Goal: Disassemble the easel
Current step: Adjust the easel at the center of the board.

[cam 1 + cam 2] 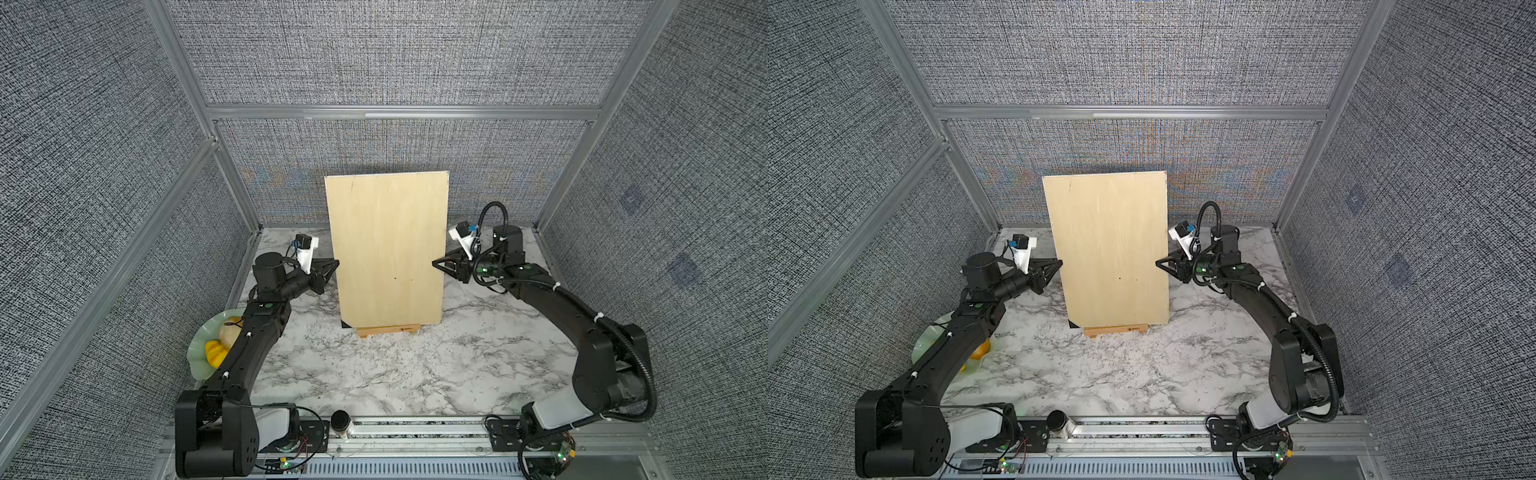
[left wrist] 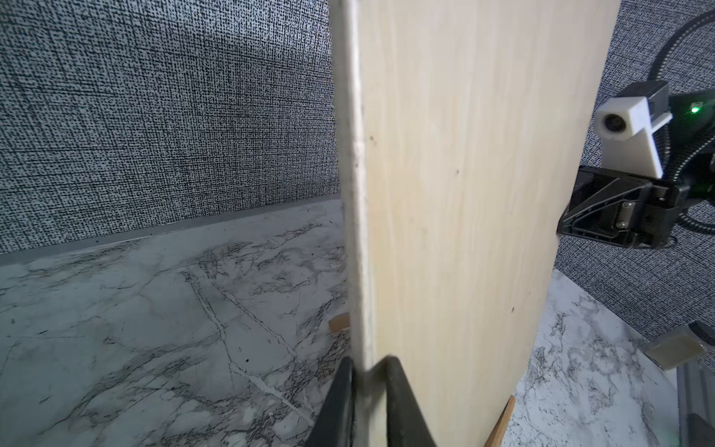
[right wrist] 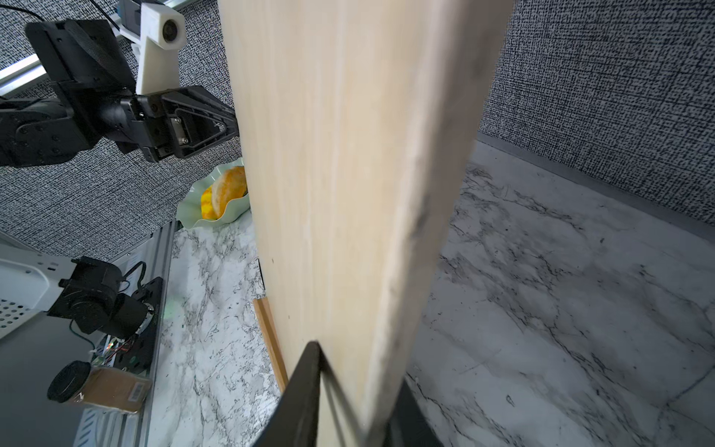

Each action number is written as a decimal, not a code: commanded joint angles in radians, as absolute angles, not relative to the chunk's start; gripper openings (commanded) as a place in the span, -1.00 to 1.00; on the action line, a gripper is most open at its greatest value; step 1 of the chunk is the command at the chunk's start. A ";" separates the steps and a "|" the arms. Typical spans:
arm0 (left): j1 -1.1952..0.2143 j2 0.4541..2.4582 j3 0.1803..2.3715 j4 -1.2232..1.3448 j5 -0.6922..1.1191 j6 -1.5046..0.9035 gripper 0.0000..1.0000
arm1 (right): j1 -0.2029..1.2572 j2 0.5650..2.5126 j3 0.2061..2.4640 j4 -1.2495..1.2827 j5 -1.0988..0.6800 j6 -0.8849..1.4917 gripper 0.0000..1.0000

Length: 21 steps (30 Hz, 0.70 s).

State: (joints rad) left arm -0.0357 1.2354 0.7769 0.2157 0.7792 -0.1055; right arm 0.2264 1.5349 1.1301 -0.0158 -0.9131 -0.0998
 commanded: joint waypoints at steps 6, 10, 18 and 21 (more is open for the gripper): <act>-0.041 1.298 0.790 0.166 0.879 -0.113 -0.76 | 0.222 1.520 1.105 -0.048 -0.850 -0.131 -0.57; -0.046 1.294 0.789 0.176 0.879 -0.112 -0.79 | 0.218 1.500 1.086 -0.044 -0.845 -0.131 -0.58; -0.066 1.320 0.796 0.184 0.876 -0.111 -0.79 | 0.217 1.462 1.054 -0.033 -0.872 -0.119 -0.59; -0.068 1.322 0.800 0.185 0.868 -0.110 -0.79 | 0.218 1.450 1.040 -0.008 -0.898 -0.104 -0.57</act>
State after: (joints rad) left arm -0.0555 1.3167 0.7967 0.2379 0.7952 -0.1089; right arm 0.2119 1.4536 1.0508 -0.0105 -0.8982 -0.0811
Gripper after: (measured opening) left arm 0.107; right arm 0.209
